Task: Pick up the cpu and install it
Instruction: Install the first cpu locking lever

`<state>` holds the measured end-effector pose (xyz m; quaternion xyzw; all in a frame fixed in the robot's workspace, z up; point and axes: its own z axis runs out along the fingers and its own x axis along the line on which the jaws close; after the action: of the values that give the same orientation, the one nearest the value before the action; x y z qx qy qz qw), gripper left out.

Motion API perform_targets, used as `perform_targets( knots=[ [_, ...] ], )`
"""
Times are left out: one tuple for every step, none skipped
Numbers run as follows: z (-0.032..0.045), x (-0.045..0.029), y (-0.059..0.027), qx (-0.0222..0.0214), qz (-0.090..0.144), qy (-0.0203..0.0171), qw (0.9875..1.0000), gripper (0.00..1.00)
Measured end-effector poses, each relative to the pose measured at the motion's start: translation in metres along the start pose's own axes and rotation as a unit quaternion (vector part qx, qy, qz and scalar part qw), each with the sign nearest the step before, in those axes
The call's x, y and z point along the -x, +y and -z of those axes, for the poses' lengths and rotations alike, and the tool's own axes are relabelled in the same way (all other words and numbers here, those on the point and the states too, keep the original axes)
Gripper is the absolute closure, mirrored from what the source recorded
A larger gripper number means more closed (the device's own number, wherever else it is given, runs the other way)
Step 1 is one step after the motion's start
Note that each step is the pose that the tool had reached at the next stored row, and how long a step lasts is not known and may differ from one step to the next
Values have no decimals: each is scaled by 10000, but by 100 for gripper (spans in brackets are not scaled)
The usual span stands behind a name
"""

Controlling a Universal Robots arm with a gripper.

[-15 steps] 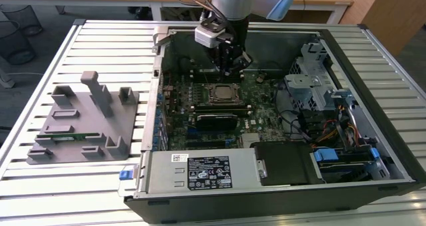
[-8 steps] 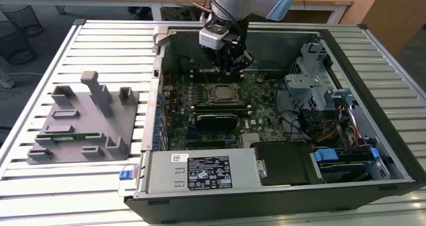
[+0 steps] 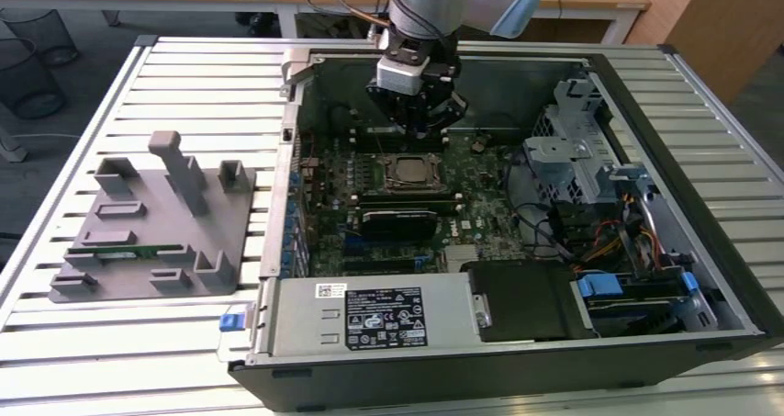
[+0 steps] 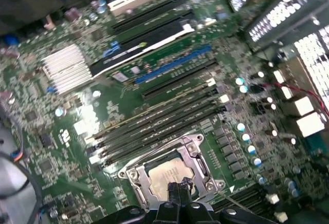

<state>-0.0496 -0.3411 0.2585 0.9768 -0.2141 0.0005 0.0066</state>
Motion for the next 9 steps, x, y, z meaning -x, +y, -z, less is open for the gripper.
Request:
perform_targets(
  knots=[
    [-2, 0, 0, 0, 90, 1, 10000, 89],
    [-4, 0, 0, -1, 180, 2, 9998, 89],
    [-6, 0, 0, -1, 270, 4, 9996, 89],
    [-8, 0, 0, -1, 368, 5, 9993, 89],
    [-10, 0, 0, -2, 457, 6, 9990, 89],
    [-12, 0, 0, -2, 548, 7, 9985, 89],
    [-13, 0, 0, -2, 637, 8, 9980, 89],
    [-13, 1, 0, -2, 691, 9, 9976, 89],
    [-13, 1, 0, -2, 693, 9, 9976, 89]
  ],
)
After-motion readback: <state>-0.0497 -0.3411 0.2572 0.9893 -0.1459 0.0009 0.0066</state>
